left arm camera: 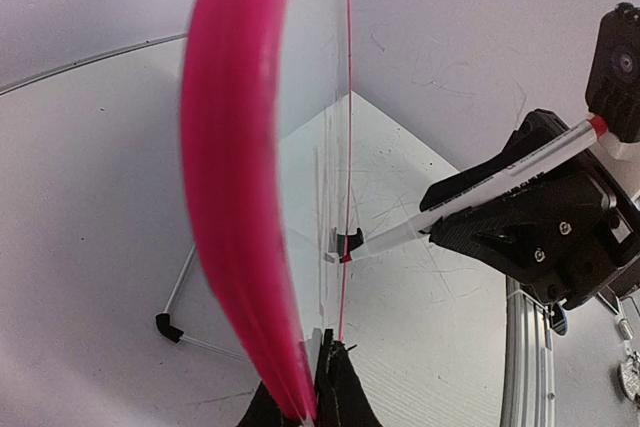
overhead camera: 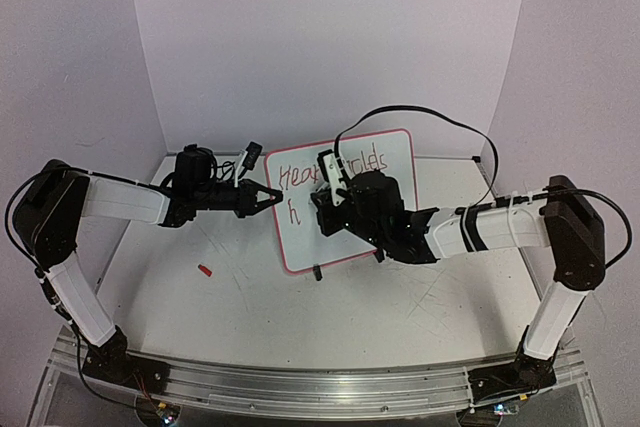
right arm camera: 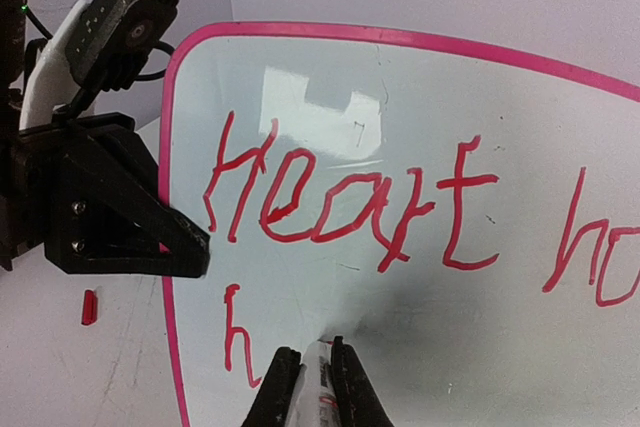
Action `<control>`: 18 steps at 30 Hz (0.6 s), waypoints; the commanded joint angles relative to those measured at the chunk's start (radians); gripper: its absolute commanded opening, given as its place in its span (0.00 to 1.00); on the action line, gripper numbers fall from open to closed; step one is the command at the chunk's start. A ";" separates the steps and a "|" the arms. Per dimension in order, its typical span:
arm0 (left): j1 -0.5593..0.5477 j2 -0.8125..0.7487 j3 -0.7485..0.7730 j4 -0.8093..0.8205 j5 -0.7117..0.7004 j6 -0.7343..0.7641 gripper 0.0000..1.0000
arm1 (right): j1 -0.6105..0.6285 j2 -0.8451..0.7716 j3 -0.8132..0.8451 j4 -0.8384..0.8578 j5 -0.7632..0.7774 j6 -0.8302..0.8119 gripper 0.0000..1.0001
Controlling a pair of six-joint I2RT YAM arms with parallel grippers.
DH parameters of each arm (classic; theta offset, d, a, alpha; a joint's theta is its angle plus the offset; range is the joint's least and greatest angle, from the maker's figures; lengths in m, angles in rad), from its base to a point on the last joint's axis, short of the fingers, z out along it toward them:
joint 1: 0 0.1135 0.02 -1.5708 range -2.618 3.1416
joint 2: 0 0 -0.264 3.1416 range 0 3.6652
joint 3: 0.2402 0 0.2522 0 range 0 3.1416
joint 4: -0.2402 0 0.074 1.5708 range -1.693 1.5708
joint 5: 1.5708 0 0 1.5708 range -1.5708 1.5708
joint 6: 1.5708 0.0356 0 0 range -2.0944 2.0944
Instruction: Write a sentence on the whiteboard
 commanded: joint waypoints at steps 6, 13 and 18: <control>0.014 0.014 0.022 -0.047 -0.154 0.134 0.00 | 0.000 0.008 0.014 0.040 -0.015 0.003 0.00; 0.015 0.012 0.020 -0.047 -0.155 0.134 0.00 | 0.000 0.037 0.034 0.039 -0.021 0.000 0.00; 0.015 0.010 0.019 -0.047 -0.157 0.136 0.00 | 0.000 0.051 0.044 0.037 -0.034 -0.003 0.00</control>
